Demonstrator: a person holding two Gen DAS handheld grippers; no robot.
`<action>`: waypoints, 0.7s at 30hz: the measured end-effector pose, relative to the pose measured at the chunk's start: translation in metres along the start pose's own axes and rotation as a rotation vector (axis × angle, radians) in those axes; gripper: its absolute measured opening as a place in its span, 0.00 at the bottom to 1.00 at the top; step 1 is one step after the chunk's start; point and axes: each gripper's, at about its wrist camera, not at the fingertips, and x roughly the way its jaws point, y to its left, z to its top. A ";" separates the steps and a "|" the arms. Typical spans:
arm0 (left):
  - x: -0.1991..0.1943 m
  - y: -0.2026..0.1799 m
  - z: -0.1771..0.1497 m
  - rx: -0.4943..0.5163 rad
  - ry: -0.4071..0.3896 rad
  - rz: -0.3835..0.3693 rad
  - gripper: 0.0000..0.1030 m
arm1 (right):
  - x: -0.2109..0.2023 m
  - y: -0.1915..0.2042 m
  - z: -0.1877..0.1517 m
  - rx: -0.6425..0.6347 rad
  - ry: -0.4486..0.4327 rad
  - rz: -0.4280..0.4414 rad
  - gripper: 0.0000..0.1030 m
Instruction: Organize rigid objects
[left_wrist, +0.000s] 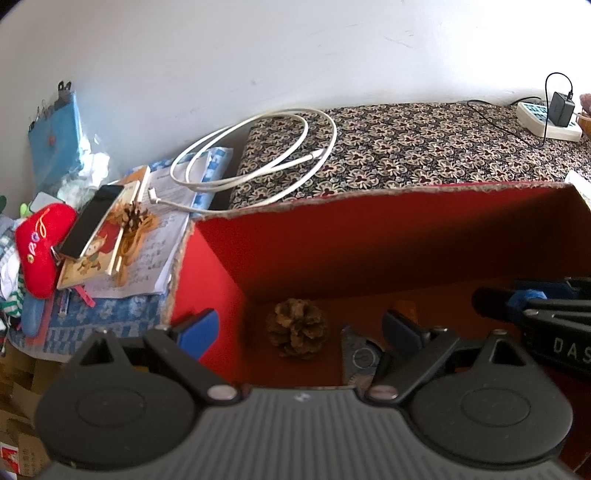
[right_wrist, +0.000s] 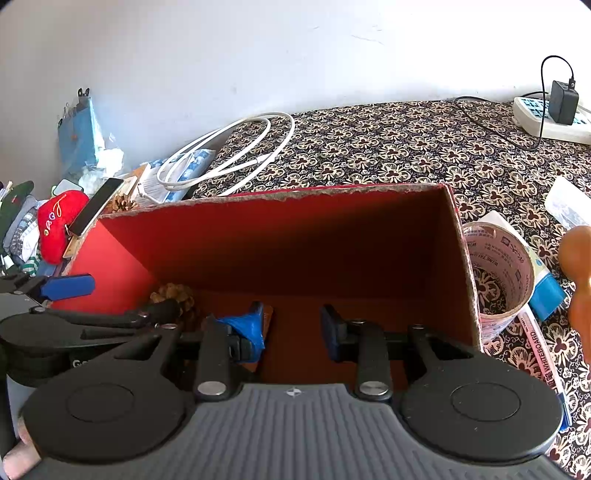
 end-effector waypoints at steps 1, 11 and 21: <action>0.000 0.000 0.000 0.002 -0.001 0.003 0.92 | 0.000 0.000 0.000 -0.001 0.000 0.000 0.16; 0.000 0.002 0.000 -0.002 -0.001 -0.002 0.92 | 0.000 0.000 0.000 -0.001 0.001 0.000 0.16; 0.000 0.002 0.000 -0.007 -0.008 -0.010 0.92 | 0.000 0.000 0.000 -0.001 0.000 0.000 0.16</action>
